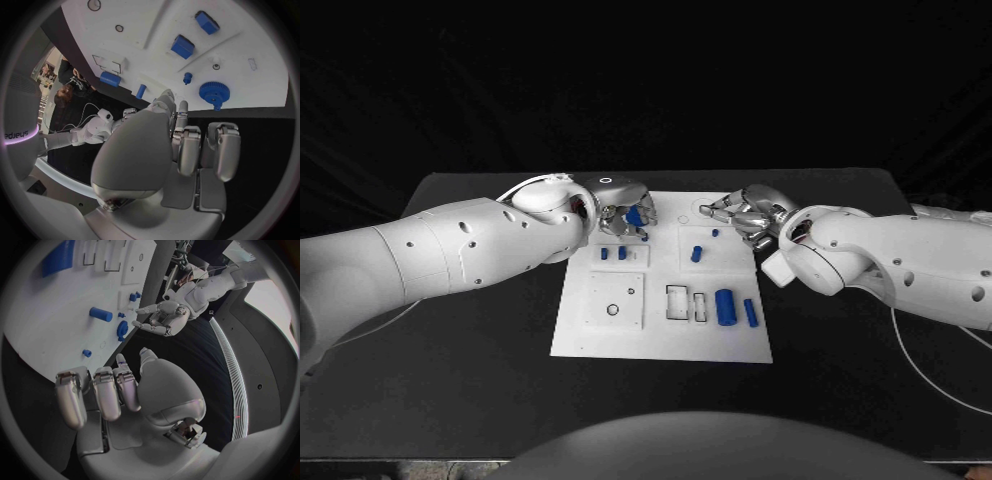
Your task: Assemble the parts on the task board
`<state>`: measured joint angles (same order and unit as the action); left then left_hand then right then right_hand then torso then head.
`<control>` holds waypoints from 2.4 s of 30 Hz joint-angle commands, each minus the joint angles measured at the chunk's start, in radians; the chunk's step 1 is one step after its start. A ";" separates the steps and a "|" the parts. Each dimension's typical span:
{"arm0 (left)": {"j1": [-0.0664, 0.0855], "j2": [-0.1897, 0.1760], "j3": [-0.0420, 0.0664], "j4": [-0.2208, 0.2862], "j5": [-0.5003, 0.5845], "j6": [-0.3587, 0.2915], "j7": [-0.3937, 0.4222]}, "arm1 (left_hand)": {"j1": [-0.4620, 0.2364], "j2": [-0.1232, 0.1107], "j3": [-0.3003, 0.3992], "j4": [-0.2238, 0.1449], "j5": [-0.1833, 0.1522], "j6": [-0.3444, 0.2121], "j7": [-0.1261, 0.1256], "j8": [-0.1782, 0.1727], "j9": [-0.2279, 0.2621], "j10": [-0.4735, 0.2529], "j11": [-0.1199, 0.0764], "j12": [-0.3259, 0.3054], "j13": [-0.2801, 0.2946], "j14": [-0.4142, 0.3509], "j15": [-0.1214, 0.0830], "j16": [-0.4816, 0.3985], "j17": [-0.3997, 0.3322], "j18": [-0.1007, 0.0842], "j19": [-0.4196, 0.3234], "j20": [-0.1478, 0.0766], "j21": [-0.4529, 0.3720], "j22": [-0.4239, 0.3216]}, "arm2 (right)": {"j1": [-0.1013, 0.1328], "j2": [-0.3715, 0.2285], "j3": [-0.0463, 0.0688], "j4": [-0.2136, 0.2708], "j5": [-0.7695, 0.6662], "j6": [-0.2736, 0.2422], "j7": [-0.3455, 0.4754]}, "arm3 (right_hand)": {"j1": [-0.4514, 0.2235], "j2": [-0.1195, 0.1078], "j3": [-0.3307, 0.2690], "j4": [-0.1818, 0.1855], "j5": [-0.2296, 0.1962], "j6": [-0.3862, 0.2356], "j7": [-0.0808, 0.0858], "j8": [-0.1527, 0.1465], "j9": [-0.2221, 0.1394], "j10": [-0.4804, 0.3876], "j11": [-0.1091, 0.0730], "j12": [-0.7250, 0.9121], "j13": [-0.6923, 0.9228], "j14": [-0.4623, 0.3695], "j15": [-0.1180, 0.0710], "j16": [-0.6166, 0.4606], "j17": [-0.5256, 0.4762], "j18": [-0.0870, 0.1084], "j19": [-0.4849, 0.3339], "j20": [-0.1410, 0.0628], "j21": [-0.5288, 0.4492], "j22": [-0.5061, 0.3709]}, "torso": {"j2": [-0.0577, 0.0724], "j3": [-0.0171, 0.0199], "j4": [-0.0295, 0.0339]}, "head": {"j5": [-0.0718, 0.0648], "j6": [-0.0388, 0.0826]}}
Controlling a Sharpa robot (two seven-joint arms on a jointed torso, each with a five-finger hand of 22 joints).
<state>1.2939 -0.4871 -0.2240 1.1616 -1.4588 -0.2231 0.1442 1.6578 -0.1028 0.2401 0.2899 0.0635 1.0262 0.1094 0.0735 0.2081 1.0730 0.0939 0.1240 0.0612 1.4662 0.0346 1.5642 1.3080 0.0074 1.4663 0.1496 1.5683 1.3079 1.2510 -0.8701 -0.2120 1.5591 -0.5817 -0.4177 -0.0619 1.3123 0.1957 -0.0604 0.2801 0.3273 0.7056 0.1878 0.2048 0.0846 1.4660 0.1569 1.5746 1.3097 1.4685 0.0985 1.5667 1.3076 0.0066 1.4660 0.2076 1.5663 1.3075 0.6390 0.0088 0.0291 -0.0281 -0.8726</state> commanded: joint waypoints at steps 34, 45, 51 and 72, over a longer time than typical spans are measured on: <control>-0.020 0.064 0.001 -0.091 -0.051 0.104 -0.064 | 0.039 -0.015 0.044 0.000 -0.006 -0.020 0.017 -0.007 -0.041 -0.015 -0.010 -0.055 0.000 0.103 -0.008 0.004 0.258 -0.007 0.104 -0.013 0.002 0.263 | 0.000 0.000 0.000 0.007 -0.002 0.009 -0.001 | 0.009 -0.001 0.001 -0.006 0.006 -0.006 0.045 0.006 0.000 0.105 0.005 -0.004 0.261 0.102 0.006 0.004 0.263 -0.007 0.105 0.005 0.004 0.263 | -0.001 0.0001 0.0007 | 0.001 0.000; -0.021 0.080 0.001 -0.113 -0.051 0.110 -0.071 | 0.051 -0.005 0.066 -0.001 -0.006 -0.019 0.013 -0.007 -0.049 -0.018 -0.016 -0.059 0.000 0.103 -0.014 0.004 0.258 -0.007 0.104 -0.016 0.002 0.263 | 0.000 0.002 0.000 0.005 -0.002 0.014 -0.005 | 0.009 -0.001 0.001 -0.006 0.006 -0.006 0.045 0.006 0.000 0.105 0.005 -0.004 0.261 0.102 0.006 0.004 0.263 -0.007 0.105 0.005 0.004 0.263 | -0.001 -0.0002 0.0007 | 0.003 0.000; -0.022 0.084 0.001 -0.117 -0.051 0.117 -0.070 | 0.039 0.006 0.075 0.003 -0.006 -0.019 0.015 -0.008 -0.052 -0.019 -0.014 -0.060 0.000 0.101 -0.014 0.002 0.254 -0.007 0.104 -0.017 0.002 0.263 | 0.000 0.004 0.000 0.004 -0.002 0.016 -0.008 | 0.009 -0.001 0.001 -0.005 0.006 -0.006 0.045 0.006 0.000 0.105 0.005 -0.004 0.261 0.102 0.006 0.004 0.263 -0.007 0.105 0.005 0.004 0.263 | -0.001 0.0000 0.0002 | 0.004 0.000; -0.025 0.103 0.001 -0.128 -0.052 0.145 -0.071 | 0.035 0.008 0.085 -0.001 -0.007 -0.019 0.015 -0.008 -0.057 -0.019 -0.015 -0.059 0.000 0.098 -0.016 -0.002 0.246 -0.007 0.104 -0.018 0.002 0.263 | 0.000 0.006 0.000 0.002 -0.002 0.022 -0.017 | 0.009 -0.001 0.001 -0.005 0.006 -0.006 0.045 0.006 0.000 0.105 0.005 -0.004 0.261 0.102 0.006 0.004 0.263 -0.007 0.105 0.005 0.004 0.263 | -0.001 0.0006 0.0007 | 0.009 0.000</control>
<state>1.2689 -0.3875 -0.2239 1.0337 -1.5054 -0.1034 0.0749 1.6932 -0.0987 0.3190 0.2882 0.0635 1.0056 0.1246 0.0653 0.1519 1.0559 0.0857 0.0658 0.0615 1.4649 0.0264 1.5642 1.3074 0.0076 1.4657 0.1359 1.5684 1.3075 1.2511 -0.8649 -0.2118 1.5607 -0.5804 -0.4116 -0.0767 1.3121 0.1954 -0.0604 0.2801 0.3273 0.7055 0.1878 0.2047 0.0846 1.4659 0.1570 1.5743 1.3107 1.4685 0.0985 1.5667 1.3081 0.0066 1.4660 0.2076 1.5663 1.3077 0.6383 0.0090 0.0296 -0.0197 -0.8727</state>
